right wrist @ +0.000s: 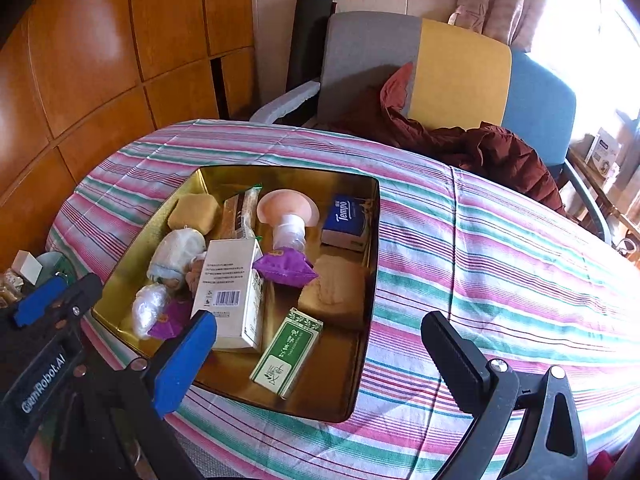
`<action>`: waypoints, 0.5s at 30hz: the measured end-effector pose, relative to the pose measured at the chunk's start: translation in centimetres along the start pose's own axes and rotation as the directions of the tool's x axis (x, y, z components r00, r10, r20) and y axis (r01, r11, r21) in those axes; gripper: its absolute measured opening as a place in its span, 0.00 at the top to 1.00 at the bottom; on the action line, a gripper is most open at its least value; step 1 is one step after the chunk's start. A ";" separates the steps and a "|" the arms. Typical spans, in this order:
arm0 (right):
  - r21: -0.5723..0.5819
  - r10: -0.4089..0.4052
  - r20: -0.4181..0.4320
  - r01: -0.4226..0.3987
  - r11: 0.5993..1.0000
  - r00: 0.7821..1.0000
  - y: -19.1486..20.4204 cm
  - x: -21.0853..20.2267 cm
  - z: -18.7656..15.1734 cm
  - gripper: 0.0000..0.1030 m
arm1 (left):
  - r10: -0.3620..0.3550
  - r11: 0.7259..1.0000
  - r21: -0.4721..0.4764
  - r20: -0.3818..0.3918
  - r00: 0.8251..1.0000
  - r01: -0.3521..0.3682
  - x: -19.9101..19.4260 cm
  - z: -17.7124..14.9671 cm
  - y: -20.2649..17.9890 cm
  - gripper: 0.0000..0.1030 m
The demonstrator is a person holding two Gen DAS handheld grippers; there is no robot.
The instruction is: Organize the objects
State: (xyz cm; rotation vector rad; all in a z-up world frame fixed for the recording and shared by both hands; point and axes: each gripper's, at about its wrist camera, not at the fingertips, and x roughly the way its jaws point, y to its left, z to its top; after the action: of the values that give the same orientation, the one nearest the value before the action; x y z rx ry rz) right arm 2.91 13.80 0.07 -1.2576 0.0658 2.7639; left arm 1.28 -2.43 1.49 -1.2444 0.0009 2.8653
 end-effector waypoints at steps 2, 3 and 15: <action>0.008 0.001 0.009 -0.002 1.000 1.000 -0.1 -0.1 0.0 0.00 | -0.003 1.000 0.017 -0.001 1.000 0.003 -0.1 -0.1 -0.4 0.58; 0.009 0.003 0.012 -0.003 1.000 1.000 -0.1 -0.2 0.0 0.00 | -0.006 1.000 0.023 -0.005 1.000 0.006 0.0 -0.1 -0.6 0.58; 0.031 -0.002 0.008 0.002 1.000 1.000 -0.6 -0.1 0.1 0.00 | -0.039 0.999 0.033 -0.007 0.999 0.039 -0.2 -0.3 -1.1 0.58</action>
State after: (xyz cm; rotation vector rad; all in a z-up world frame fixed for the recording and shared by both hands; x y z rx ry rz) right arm 2.91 14.36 0.22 -1.2387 0.1061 2.7552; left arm 1.68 -1.36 1.43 -1.2336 0.0231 2.8162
